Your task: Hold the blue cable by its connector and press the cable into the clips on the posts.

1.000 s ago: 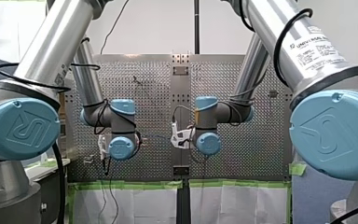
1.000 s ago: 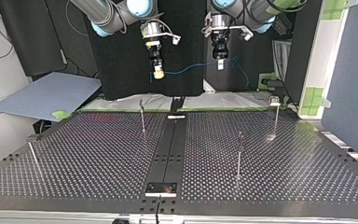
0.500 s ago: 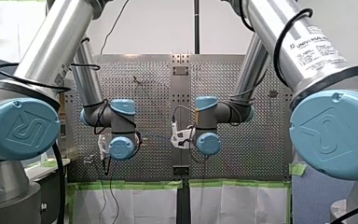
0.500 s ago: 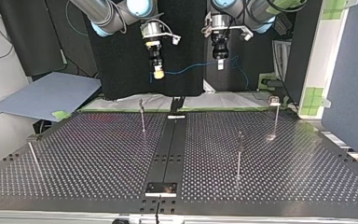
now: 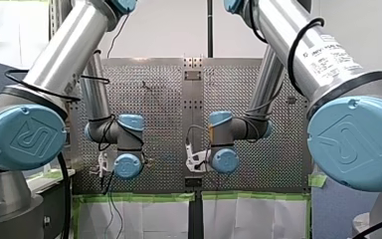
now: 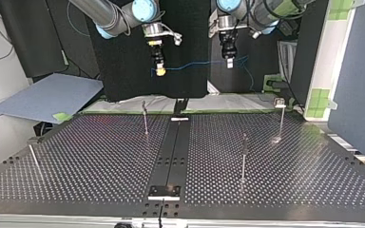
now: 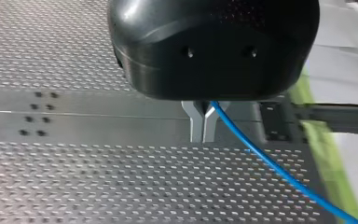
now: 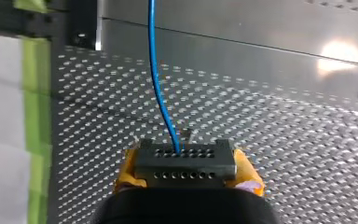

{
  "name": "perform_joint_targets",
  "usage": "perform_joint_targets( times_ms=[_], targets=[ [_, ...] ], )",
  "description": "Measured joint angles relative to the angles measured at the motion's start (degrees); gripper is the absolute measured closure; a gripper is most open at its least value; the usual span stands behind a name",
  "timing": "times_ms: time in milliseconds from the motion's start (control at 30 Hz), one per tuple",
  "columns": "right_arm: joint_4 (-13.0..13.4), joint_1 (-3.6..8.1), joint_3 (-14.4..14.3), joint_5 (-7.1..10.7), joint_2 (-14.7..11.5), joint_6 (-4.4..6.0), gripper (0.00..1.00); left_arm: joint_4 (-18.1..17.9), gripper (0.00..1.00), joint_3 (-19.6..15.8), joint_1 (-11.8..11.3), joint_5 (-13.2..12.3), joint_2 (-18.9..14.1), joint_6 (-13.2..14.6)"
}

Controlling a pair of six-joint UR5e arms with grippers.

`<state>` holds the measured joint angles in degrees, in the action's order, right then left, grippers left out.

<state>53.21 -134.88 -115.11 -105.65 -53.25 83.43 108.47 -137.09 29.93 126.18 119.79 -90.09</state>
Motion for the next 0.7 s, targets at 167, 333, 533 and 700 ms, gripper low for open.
perform_joint_targets(
  times_ms=[167, 333, 533, 700],
  targets=[
    [-2.50, 0.01, 0.00, -0.01, 0.09, 0.00, 1.00, 0.00, 1.00, 0.00, -0.01, 0.06, 1.35, 0.08],
    [-3.19, 0.01, 0.01, -0.01, 0.11, 0.00, 1.00, 0.00, 1.00, 0.00, -0.02, 0.07, 1.50, 0.09],
    [-3.44, -0.03, 0.55, -0.14, -0.27, -0.13, 1.00, 0.26, 1.00, 0.01, 0.18, 0.08, 1.25, 0.11],
    [-4.88, -0.69, 1.63, -0.66, -2.21, 1.35, 1.00, 2.04, 1.00, 0.05, 0.94, 1.18, -0.58, 0.11]
  ],
)
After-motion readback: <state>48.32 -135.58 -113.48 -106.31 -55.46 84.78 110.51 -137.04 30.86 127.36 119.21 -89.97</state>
